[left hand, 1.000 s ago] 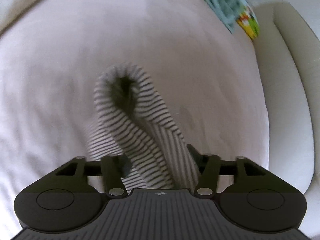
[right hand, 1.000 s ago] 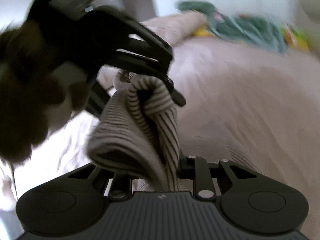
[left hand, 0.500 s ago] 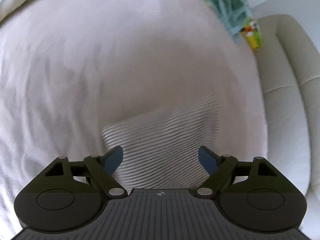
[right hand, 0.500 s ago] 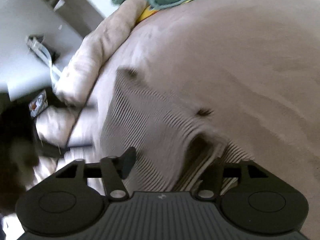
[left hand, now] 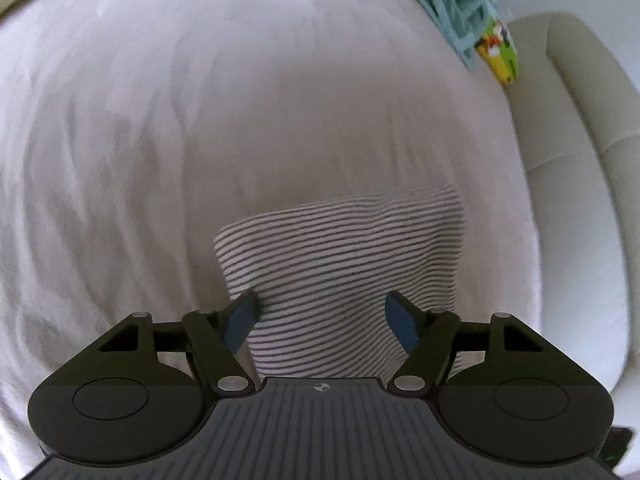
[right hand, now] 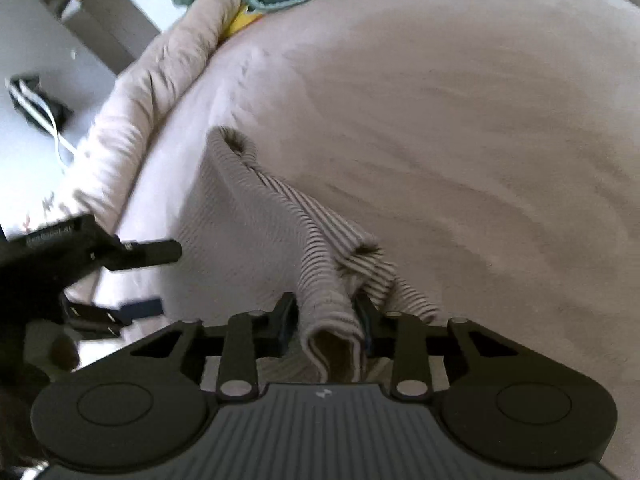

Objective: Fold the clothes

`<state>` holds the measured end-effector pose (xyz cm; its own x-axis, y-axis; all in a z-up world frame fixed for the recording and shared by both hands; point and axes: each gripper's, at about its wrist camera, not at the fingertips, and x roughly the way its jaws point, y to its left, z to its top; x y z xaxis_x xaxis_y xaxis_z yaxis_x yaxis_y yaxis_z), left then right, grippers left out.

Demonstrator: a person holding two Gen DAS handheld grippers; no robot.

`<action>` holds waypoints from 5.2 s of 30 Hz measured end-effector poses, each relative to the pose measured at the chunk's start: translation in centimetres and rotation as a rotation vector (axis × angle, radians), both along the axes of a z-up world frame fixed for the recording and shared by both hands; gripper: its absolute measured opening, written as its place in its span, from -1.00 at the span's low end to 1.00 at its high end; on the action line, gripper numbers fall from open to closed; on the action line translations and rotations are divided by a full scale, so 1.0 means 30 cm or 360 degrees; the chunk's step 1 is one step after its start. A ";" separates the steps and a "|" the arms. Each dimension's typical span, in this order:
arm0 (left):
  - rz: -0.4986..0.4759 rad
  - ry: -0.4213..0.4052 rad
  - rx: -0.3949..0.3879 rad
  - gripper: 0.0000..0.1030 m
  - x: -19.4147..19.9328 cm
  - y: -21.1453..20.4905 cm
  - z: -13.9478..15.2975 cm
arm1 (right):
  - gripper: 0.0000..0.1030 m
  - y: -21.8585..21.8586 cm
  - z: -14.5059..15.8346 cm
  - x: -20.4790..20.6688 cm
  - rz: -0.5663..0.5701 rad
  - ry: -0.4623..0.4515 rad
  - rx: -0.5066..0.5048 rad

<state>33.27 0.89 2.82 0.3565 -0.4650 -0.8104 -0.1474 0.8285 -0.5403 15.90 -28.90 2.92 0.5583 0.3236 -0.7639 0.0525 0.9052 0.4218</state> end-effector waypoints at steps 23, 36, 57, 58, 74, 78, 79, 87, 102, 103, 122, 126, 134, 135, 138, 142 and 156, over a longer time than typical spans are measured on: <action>-0.0294 -0.0105 0.0421 0.63 0.091 -0.118 -0.014 | 1.00 0.082 0.004 0.167 0.0170 -0.0264 -0.0573; -0.0507 -0.0122 0.0716 0.86 0.294 -0.229 -0.104 | 1.00 0.060 -0.012 0.102 0.0267 -0.0187 -0.0567; -0.0217 -0.0053 -0.0149 0.76 -0.093 0.057 -0.129 | 0.63 0.012 0.073 0.397 0.0594 0.0072 0.0219; -0.0208 -0.0051 -0.0138 0.71 -0.100 0.053 -0.140 | 0.63 0.040 0.039 0.425 0.0655 0.0126 0.0217; -0.0062 -0.0043 -0.0257 0.78 -0.161 0.063 -0.181 | 0.83 0.149 -0.159 0.539 0.0875 0.0442 0.0299; -0.0042 -0.0044 -0.0269 0.59 -0.164 0.042 -0.187 | 0.82 0.133 -0.167 0.516 0.0769 0.0480 0.0414; -0.0040 -0.0050 -0.0264 0.53 -0.162 0.046 -0.184 | 0.82 0.132 -0.165 0.508 0.0741 0.0490 0.0448; -0.0092 -0.0258 -0.0033 0.47 -0.069 0.320 -0.021 | 0.82 0.269 -0.170 0.466 0.0416 0.0538 0.0840; -0.0111 -0.0286 0.0241 0.82 -0.017 0.724 -0.049 | 1.00 0.719 -0.021 0.631 0.0273 -0.0165 0.0246; -0.0107 -0.0284 0.0219 0.83 -0.030 0.730 -0.052 | 1.00 0.737 0.016 0.649 0.0281 -0.0290 0.0105; -0.0031 -0.0246 0.0189 0.86 -0.011 0.723 -0.036 | 1.00 0.760 -0.032 0.568 0.0370 -0.0528 -0.0811; -0.0040 -0.0250 0.0241 0.86 -0.009 0.716 -0.033 | 1.00 0.845 -0.078 0.487 0.0564 -0.0471 -0.0713; -0.0079 -0.0247 0.0296 0.86 -0.024 0.668 -0.040 | 1.00 0.802 -0.022 0.487 0.0649 -0.0460 -0.0538; -0.0098 -0.0236 0.0295 0.86 -0.023 0.655 -0.046 | 1.00 0.776 -0.012 0.493 0.0630 -0.0444 -0.0523; -0.0159 -0.0228 0.0329 0.89 -0.024 0.619 -0.062 | 1.00 0.714 0.059 0.516 0.0496 -0.0511 -0.0449; -0.0189 -0.0229 0.0344 0.90 -0.031 0.607 -0.069 | 1.00 0.768 0.099 0.565 0.0498 -0.0571 -0.0301; 0.0149 -0.0328 -0.0055 0.86 0.138 0.841 -0.018 | 1.00 0.879 -0.088 0.607 0.0660 -0.0319 -0.0659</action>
<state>37.41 26.13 2.29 0.5557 -0.4485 -0.7001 -0.1066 0.7967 -0.5949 34.10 -2.53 0.29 0.5954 0.2436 -0.7656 -0.3828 0.9238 -0.0037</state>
